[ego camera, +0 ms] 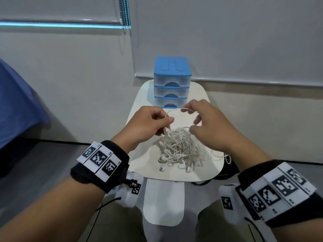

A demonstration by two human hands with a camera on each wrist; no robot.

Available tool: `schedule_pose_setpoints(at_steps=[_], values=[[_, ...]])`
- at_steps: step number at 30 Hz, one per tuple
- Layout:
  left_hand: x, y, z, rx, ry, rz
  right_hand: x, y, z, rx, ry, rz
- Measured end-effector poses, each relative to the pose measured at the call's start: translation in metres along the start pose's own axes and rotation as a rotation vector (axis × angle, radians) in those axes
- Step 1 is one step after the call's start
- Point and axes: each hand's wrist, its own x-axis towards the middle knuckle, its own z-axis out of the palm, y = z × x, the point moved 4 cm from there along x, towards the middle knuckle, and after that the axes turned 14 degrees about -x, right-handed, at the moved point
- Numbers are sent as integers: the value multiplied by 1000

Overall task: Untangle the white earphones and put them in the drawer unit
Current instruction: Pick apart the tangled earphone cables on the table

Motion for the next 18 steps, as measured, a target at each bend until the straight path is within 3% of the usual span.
schedule_pose_setpoints(at_steps=[3,8,13,18], values=[[1,-3,0,-43,35,-24,-3,-14,10,141,125,-69],[0,-9,-3,6,78,-45,-8,-6,24,298,250,11],[0,-11,4,70,-9,-80,-7,6,42,142,77,-5],[4,-13,9,93,-48,-111,-3,13,46,147,57,24]])
